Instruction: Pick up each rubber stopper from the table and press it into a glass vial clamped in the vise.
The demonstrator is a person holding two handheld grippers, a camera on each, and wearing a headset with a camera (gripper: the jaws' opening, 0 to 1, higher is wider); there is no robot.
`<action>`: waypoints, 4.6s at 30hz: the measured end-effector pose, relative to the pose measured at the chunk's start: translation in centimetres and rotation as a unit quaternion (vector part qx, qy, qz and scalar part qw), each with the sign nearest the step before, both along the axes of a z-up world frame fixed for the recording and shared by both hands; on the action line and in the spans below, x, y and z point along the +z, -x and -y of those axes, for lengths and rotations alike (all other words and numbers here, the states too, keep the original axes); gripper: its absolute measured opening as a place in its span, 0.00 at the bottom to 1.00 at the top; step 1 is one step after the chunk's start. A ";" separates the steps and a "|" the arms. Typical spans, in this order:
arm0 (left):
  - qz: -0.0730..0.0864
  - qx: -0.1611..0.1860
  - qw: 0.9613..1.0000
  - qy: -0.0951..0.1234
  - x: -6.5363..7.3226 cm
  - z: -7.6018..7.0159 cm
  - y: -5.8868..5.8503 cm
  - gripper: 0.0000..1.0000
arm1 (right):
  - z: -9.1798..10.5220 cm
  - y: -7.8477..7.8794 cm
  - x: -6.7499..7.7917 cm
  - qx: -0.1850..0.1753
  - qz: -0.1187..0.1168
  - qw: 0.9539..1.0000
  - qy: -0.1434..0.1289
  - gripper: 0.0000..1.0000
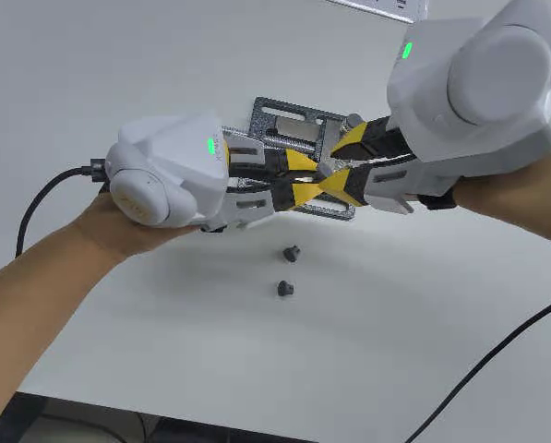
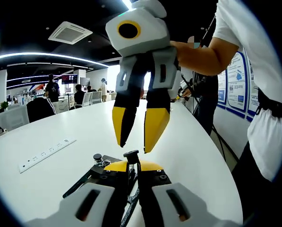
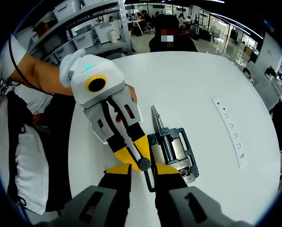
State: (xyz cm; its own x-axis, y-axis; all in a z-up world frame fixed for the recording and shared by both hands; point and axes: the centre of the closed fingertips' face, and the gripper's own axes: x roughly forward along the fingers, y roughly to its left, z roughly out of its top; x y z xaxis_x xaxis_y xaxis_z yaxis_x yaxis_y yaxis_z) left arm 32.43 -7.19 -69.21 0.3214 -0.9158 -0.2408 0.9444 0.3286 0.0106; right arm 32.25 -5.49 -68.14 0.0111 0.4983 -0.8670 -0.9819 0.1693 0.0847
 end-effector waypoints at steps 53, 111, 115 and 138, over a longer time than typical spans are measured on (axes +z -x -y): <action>0.100 -0.078 0.992 0.004 2.9 1.2 2.3 0.02 | 0.7 2.5 2.1 0.094 -0.044 0.994 -0.027 0.12; -0.009 -0.045 0.999 -0.011 -0.4 -0.2 1.3 0.22 | 2.4 0.0 0.7 0.119 0.018 0.992 0.039 0.11; -0.013 -0.040 0.999 -0.013 -0.7 -0.6 1.2 0.22 | 2.7 -0.7 0.2 0.118 0.025 0.991 0.055 0.11; -0.038 -0.024 0.999 -0.014 -2.2 -2.5 0.9 0.24 | 3.5 -4.9 -3.4 0.096 0.042 0.989 0.109 0.11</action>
